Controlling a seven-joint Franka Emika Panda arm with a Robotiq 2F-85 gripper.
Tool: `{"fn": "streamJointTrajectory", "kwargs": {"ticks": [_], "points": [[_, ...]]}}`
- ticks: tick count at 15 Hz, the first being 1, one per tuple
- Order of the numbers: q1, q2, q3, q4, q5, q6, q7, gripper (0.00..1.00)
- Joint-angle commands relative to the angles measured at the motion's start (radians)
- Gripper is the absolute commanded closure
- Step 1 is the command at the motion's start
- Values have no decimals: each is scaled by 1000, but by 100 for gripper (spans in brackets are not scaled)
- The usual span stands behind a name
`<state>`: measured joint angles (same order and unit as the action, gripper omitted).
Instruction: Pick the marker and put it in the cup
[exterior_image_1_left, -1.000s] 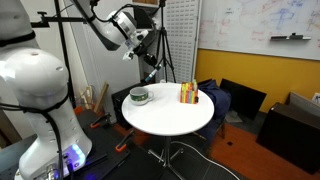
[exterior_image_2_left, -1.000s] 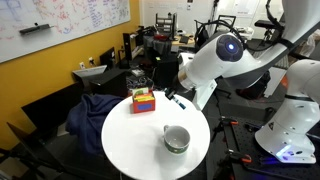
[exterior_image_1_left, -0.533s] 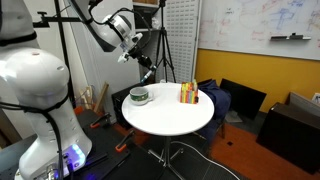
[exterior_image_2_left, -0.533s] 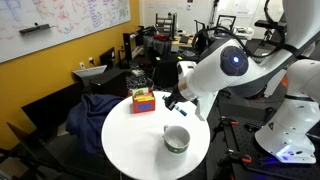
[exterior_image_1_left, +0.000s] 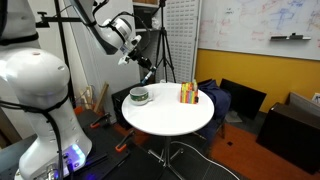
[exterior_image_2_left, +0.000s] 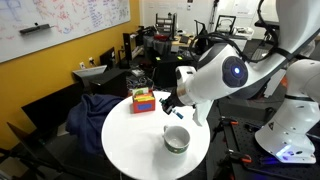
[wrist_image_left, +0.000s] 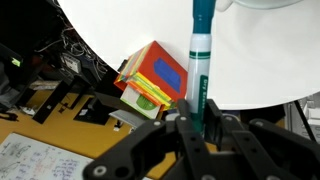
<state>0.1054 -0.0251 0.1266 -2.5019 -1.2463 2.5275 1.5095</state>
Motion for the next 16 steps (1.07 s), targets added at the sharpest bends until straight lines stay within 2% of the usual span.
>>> {"fn": "streamJointTrajectory", "kwargs": {"ticks": [1,7,16], "points": [[3,38,4,14,-150,19,175,95],[20,60,9,2,-323,31,385,95],[23,43,11,-25,-313,139,399,95]]}}
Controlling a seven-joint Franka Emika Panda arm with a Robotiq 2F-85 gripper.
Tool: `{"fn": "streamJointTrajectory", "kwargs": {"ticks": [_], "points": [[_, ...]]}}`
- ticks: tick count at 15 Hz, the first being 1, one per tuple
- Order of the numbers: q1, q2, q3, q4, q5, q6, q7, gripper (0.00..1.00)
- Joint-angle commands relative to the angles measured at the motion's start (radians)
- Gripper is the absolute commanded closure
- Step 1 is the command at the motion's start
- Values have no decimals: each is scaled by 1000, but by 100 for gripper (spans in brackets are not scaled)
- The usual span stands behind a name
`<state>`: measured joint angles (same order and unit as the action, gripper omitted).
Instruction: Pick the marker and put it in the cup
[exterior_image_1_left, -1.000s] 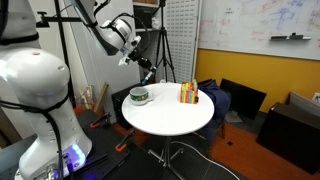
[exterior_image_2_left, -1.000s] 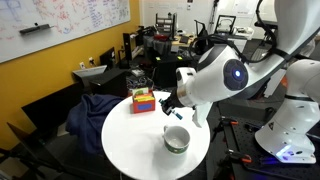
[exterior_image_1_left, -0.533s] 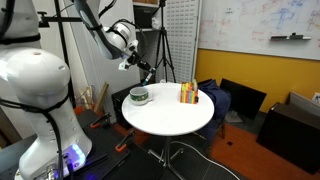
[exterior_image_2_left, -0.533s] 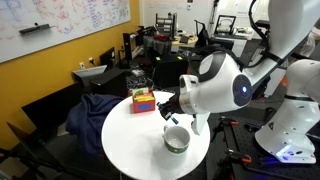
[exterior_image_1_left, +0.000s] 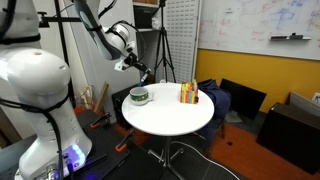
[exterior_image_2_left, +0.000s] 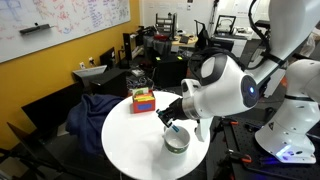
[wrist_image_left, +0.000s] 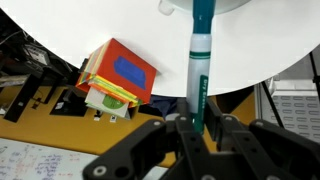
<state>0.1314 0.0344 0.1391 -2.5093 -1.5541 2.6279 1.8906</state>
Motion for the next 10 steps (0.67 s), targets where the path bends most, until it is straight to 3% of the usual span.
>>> {"fn": "streamJointTrajectory", "kwargs": {"ticks": [1,6,7,8,10], "points": [[-2,-13,-1,-20,-8,41,24,95],[1,-9,1,-44,-18,57,39,95],[2,-7,2,-47,-15,55,43,54],[2,-6,3,-51,-14,52,38,53],[1,-5,1,-53,-10,57,33,39]]}}
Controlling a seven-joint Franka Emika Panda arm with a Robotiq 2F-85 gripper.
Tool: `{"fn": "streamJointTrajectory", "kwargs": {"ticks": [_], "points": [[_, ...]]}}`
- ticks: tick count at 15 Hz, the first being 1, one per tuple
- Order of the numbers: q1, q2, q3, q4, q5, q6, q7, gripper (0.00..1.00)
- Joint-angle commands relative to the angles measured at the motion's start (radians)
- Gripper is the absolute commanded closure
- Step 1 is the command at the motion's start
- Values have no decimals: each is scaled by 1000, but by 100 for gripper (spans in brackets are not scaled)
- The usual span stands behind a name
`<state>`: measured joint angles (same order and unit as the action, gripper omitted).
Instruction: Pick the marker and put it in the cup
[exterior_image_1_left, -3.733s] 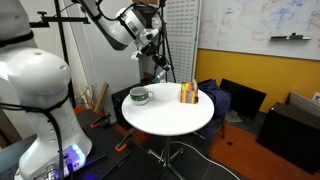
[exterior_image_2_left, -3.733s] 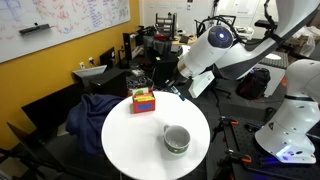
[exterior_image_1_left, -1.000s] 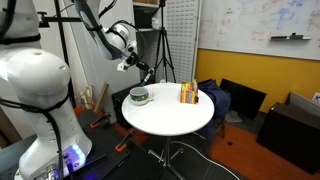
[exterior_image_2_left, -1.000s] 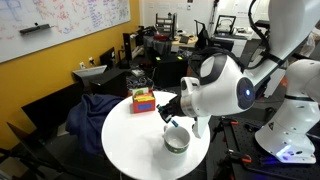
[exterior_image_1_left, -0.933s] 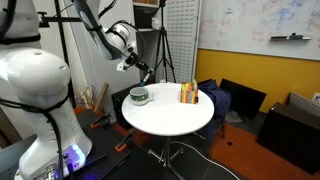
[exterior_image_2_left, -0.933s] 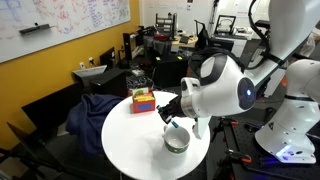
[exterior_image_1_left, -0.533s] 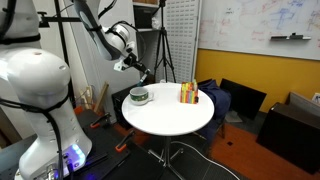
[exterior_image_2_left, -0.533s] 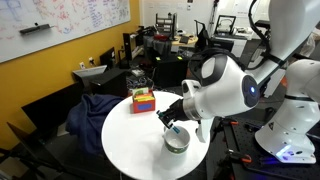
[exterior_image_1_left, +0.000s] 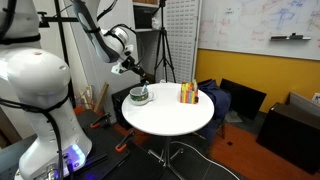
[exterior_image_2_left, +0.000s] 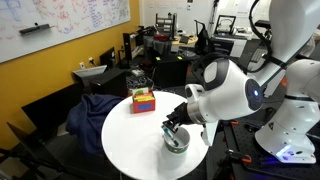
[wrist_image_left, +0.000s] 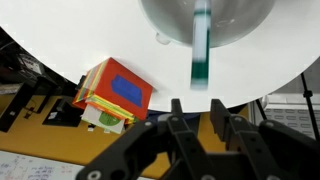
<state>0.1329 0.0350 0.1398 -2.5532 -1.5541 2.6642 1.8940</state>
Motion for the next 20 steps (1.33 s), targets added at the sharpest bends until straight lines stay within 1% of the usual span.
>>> {"fn": "streamJointTrajectory", "kwargs": {"ticks": [1,2,5,6,13,14,20], "points": [[0,-4,0,-10,-9,20,27,32],[-1,-4,0,-10,-7,19,25,23],[-3,-10,-2,-12,0,21,22,2],[-4,-16,-3,-14,2,23,24,0],[-20,-54,-19,-26,-2,32,48,0],[-10,-17,-10,-6,5,1,20,0],[-14,-27,-12,-8,5,2,23,0]]}}
